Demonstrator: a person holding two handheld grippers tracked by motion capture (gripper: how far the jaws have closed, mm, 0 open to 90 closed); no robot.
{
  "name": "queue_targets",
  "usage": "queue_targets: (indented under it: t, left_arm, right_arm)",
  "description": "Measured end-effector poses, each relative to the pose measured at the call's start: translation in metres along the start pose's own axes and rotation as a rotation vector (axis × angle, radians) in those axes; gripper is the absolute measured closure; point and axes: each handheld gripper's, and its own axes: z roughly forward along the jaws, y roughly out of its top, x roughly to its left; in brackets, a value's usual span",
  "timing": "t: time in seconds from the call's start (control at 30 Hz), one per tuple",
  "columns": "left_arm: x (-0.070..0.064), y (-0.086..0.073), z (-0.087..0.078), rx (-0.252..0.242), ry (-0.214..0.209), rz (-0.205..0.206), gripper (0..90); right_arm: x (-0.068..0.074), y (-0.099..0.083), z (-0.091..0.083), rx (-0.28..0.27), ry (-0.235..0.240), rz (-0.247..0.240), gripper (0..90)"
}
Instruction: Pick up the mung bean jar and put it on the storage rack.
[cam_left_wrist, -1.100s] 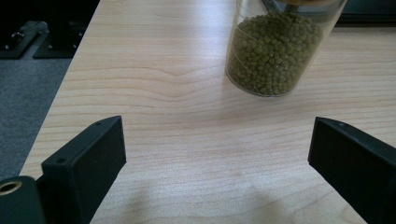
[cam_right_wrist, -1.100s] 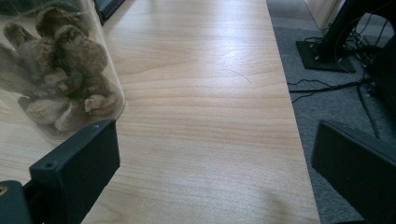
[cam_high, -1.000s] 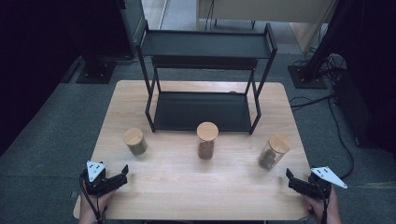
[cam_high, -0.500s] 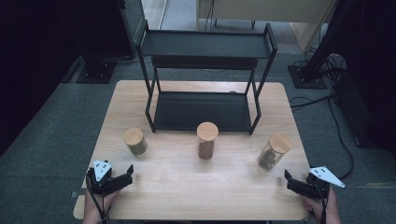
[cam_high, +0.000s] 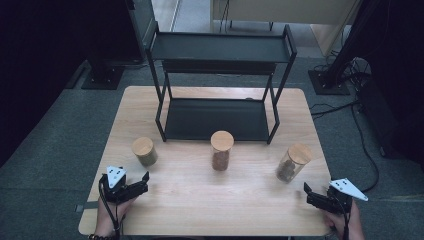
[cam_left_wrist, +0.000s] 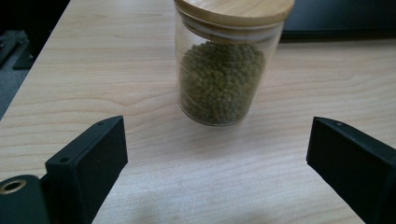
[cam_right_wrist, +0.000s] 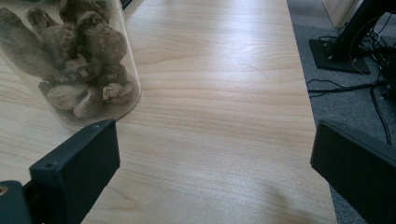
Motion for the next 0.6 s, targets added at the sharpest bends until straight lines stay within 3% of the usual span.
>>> queue_targets:
  t: [0.1, 0.37, 0.6]
  left_arm:
    - [-0.002, 0.001, 0.002, 0.008, 0.001, 0.006, 5.5]
    - [-0.002, 0.004, 0.013, 0.018, 0.001, -0.025, 5.5]
    - [-0.007, 0.008, 0.021, 0.022, -0.002, -0.011, 5.5]
  right_arm:
    - [0.000, 0.000, 0.000, 0.000, 0.002, -0.006, 1.0]
    - [0.000, 0.000, 0.000, -0.003, 0.002, -0.005, 1.0]
    - [0.001, 0.000, 0.000, -0.002, 0.002, -0.010, 1.0]
